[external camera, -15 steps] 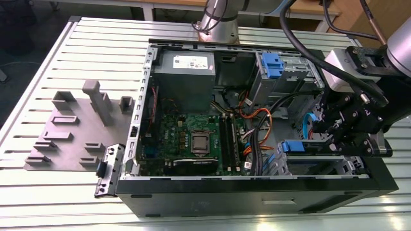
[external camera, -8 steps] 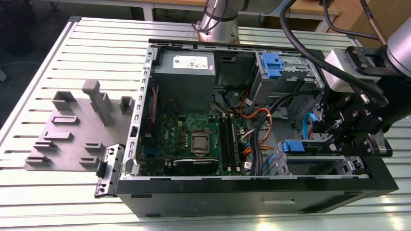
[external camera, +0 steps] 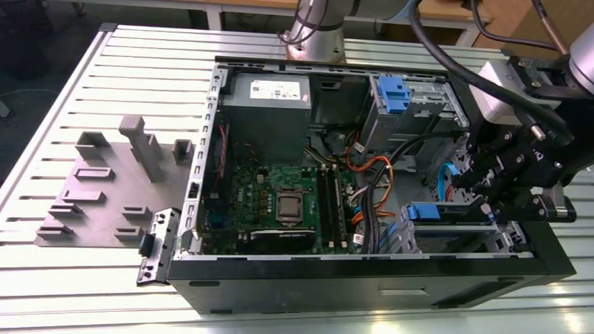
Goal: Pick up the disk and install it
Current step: 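Insert the first disk wire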
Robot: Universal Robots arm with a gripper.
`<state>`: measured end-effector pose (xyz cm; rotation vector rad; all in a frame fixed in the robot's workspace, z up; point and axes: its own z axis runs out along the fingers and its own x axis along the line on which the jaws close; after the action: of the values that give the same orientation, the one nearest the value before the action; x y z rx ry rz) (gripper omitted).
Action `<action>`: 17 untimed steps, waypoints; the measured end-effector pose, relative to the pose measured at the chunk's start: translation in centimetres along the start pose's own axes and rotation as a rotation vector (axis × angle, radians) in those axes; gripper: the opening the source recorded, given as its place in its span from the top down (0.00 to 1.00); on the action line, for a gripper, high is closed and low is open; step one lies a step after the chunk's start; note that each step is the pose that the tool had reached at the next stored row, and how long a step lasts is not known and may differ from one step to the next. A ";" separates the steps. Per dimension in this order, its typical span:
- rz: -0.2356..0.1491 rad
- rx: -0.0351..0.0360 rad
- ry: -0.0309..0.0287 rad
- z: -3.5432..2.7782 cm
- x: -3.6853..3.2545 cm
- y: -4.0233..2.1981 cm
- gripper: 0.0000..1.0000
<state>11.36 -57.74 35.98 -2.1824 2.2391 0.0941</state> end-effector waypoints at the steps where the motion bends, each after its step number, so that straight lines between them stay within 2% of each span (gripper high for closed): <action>1: 0.000 0.0000 -0.0001 -0.21 -0.01 0.01 0.58; 6: 0.000 -0.0001 -0.0021 -1.14 -0.06 0.04 0.58; 10: 0.000 -0.0001 -0.0026 -1.15 -0.16 0.04 0.58; 17: 0.000 -0.0001 -0.0026 -0.77 -1.26 0.06 0.58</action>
<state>11.36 -56.52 36.81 -2.1811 2.2377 0.0969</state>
